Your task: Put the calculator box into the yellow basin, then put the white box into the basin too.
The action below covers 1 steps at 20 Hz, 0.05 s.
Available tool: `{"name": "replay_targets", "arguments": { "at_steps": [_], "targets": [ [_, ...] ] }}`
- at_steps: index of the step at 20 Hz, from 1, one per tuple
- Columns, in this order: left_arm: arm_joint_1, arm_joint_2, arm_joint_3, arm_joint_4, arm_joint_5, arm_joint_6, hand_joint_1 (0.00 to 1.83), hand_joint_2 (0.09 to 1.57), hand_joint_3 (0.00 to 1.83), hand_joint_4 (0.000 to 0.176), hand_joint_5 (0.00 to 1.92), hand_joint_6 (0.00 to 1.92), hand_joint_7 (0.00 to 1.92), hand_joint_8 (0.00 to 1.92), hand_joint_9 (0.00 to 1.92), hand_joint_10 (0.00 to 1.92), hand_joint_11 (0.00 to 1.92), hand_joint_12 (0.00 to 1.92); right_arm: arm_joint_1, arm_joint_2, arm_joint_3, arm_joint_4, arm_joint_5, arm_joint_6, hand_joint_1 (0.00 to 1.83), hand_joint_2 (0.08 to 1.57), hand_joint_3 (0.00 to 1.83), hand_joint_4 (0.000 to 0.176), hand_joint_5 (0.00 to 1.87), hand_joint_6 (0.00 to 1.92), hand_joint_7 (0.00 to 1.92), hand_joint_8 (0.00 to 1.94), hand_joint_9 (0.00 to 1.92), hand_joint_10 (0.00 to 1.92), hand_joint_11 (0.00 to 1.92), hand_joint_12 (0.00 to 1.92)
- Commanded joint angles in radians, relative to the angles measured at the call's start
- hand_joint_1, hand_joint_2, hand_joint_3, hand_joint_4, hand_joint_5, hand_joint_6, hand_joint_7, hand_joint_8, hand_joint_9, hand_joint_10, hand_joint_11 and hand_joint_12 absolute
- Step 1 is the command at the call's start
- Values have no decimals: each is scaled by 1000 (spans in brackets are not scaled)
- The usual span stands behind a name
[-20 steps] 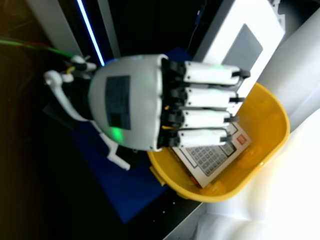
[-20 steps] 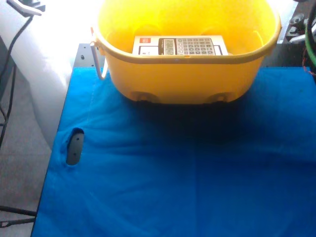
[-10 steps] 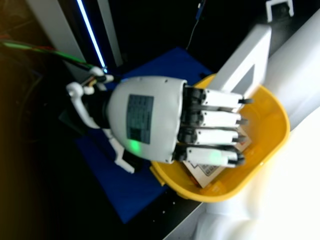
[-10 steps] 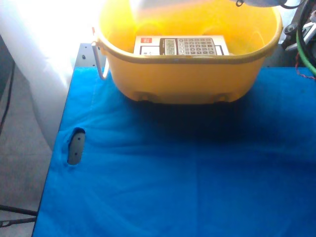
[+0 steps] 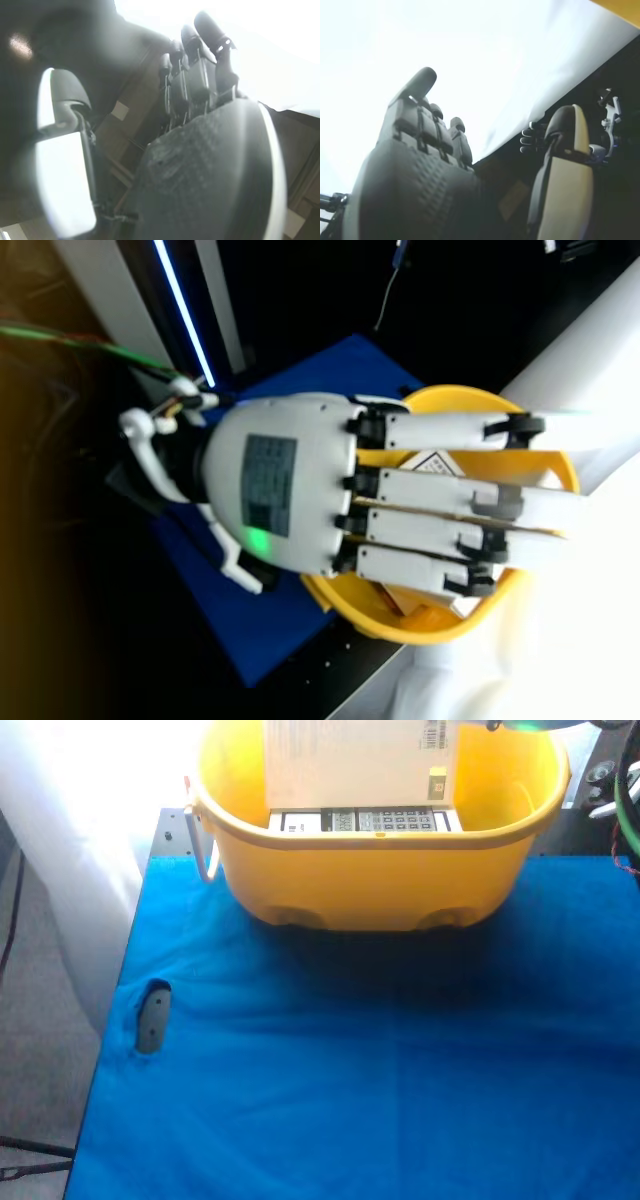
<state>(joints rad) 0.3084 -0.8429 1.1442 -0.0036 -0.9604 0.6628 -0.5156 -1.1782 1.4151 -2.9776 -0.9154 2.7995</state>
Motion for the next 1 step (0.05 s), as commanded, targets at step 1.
{"name": "replay_targets", "arguments": {
  "at_steps": [1],
  "targets": [
    [-5,9,-6,-16,-101,-2,932,1009,0,0,329,12,356,12,259,310,0,1194,16,5,-6,-34,-137,8,1066,846,20,59,133,15,0,0,0,0,0,4]
  ]
}}
